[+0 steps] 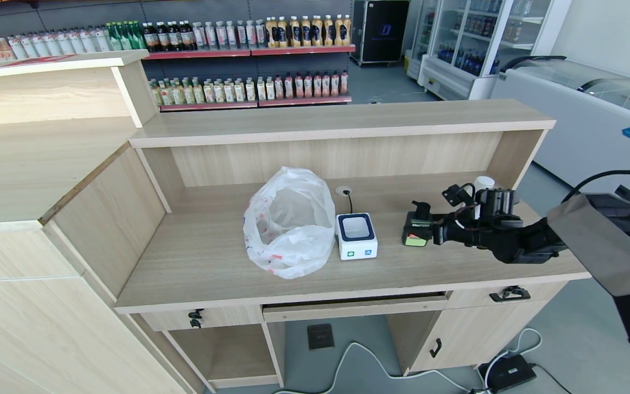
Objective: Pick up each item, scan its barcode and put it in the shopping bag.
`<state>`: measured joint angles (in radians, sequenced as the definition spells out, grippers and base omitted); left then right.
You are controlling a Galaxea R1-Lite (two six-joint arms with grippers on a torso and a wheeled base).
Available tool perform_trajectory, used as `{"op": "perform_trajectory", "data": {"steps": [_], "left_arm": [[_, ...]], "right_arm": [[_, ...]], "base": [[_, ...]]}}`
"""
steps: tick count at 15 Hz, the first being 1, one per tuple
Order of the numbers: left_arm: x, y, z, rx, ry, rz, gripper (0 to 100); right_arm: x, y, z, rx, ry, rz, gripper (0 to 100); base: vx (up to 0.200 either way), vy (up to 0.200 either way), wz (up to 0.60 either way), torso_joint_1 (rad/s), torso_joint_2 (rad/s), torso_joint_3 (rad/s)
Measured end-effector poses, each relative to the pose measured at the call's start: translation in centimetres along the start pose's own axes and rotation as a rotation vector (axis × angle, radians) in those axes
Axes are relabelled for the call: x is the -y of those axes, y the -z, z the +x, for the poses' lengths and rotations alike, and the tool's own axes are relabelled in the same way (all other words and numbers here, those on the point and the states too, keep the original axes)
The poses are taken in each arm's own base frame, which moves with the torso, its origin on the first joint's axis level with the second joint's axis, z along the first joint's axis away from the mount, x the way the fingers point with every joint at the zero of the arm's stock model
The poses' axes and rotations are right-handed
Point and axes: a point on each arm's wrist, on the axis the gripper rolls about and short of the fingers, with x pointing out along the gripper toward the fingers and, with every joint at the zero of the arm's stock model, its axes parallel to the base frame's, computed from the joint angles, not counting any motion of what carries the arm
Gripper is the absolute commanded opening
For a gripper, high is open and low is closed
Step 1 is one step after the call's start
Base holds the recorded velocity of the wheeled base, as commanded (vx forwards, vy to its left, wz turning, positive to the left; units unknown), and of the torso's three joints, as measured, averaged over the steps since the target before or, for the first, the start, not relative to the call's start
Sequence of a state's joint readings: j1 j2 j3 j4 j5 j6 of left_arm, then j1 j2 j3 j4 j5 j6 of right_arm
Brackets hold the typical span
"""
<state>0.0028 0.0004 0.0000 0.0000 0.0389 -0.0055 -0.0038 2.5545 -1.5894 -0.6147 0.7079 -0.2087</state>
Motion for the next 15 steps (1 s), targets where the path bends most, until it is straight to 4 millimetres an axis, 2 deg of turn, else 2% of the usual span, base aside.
{"op": "perform_trajectory", "data": {"steps": [3, 4, 11, 13, 15], "left_arm": [[0.0, 0.0, 0.0, 0.000, 0.000, 0.000, 100], [0.0, 0.0, 0.0, 0.000, 0.000, 0.000, 100], [0.0, 0.0, 0.0, 0.000, 0.001, 0.000, 100], [0.0, 0.0, 0.0, 0.000, 0.000, 0.000, 100], [0.0, 0.0, 0.0, 0.000, 0.001, 0.000, 100]], "right_arm": [[-0.1, 0.8, 0.4, 0.001, -0.057, 0.009, 100], [-0.1, 1.0, 0.5, -0.001, -0.061, 0.011, 0], [0.1, 1.2, 0.2, -0.004, -0.051, -0.040, 0], [0.0, 0.9, -0.5, -0.008, -0.045, -0.096, 0], [-0.9, -0.6, -1.5, -0.001, -0.049, -0.154, 0]], "base": [[0.000, 0.000, 0.00, 0.000, 0.00, 0.000], [0.000, 0.000, 0.00, 0.000, 0.00, 0.000], [0.000, 0.000, 0.00, 0.000, 0.00, 0.000], [0.000, 0.000, 0.00, 0.000, 0.00, 0.000], [0.000, 0.000, 0.00, 0.000, 0.00, 0.000]]}}
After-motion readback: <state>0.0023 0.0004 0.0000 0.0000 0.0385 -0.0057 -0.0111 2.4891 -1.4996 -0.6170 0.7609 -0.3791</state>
